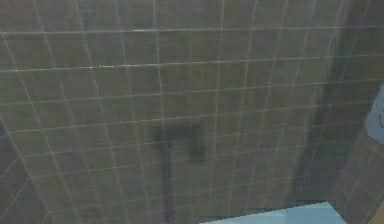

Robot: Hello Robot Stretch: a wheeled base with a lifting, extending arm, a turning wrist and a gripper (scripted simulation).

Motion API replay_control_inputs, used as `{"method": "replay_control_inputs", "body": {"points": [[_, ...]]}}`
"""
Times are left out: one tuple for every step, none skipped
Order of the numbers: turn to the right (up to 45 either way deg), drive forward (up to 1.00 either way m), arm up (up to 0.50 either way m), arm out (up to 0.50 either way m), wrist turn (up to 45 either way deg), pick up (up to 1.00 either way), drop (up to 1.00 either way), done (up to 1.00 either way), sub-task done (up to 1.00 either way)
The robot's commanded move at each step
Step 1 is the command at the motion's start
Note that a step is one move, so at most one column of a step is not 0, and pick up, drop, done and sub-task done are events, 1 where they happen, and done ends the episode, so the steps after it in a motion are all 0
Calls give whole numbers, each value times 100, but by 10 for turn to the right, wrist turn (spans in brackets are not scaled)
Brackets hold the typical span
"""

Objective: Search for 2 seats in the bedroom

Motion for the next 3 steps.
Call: {"method": "replay_control_inputs", "body": {"points": [[450,0,0,0,0,0,0,0,0],[120,0,0,0,0,0,0,0,0],[0,30,0,0,0,0,0,0,0]]}}
